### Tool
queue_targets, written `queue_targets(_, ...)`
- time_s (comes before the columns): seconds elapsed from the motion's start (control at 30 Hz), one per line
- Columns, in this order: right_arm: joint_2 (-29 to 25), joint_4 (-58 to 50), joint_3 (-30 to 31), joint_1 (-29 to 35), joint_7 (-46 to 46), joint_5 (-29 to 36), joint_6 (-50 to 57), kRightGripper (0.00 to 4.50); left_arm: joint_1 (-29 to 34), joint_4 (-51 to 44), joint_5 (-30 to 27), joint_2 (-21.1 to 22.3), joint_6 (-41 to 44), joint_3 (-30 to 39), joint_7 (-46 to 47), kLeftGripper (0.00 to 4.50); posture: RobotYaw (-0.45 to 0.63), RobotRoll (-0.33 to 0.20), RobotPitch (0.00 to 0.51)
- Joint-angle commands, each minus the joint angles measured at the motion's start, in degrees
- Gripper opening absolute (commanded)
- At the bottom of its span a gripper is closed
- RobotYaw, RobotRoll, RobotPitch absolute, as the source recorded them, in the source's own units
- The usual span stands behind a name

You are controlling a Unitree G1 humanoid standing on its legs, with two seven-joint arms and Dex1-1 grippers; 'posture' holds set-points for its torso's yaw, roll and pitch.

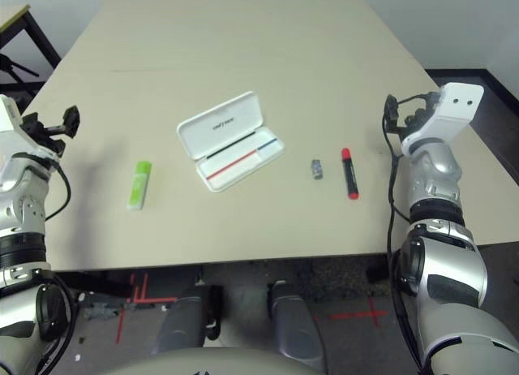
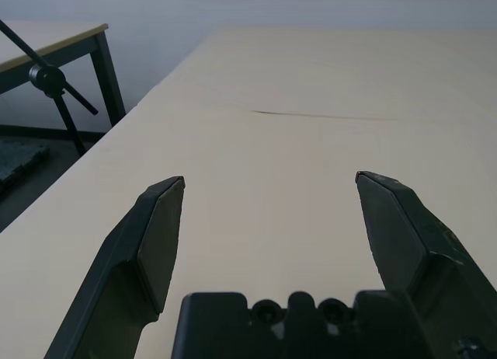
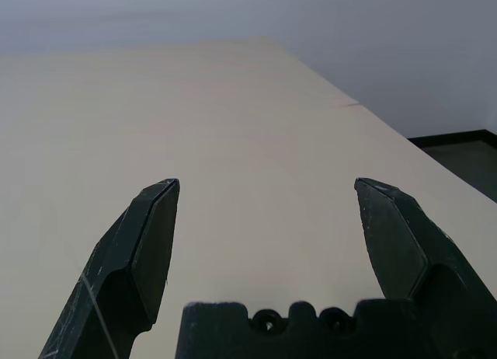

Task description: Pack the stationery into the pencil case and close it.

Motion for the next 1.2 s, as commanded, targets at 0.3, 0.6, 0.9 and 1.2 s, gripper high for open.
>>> queue_targets(0.3, 0.8, 2.9, 0.7, -2.1, 0.4, -0.3, -1.0, 4.50, 1.7, -2.6, -0.4, 0.5, 0.9, 1.1, 0.5, 4.44, 0.08, 0.000, 0.115)
queue_targets(0.6, 0.7, 0.6, 3.8, -1.8, 6.5, -1.3, 1.2, 4.50, 2.8, -5.2, -0.9, 0.5, 2.6, 0.5, -0.3, 4.44, 0.08, 0.000, 0.108)
queue_targets(0.9, -5.9, -9.4, 11.5, 1.0, 32.9, -1.7, 9.9, 4.50, 6.8, -18.3, -3.3, 0.2, 12.1, -2.7, -2.8, 4.44, 0.08, 0.000, 0.101)
queue_targets(1.2, -12.4, -17.8, 19.6, 5.4, 50.5, -4.1, 14.0, 4.50, 11.6, -34.1, -6.7, 1.2, 25.0, -9.2, -7.3, 4.44, 0.09, 0.000, 0.100)
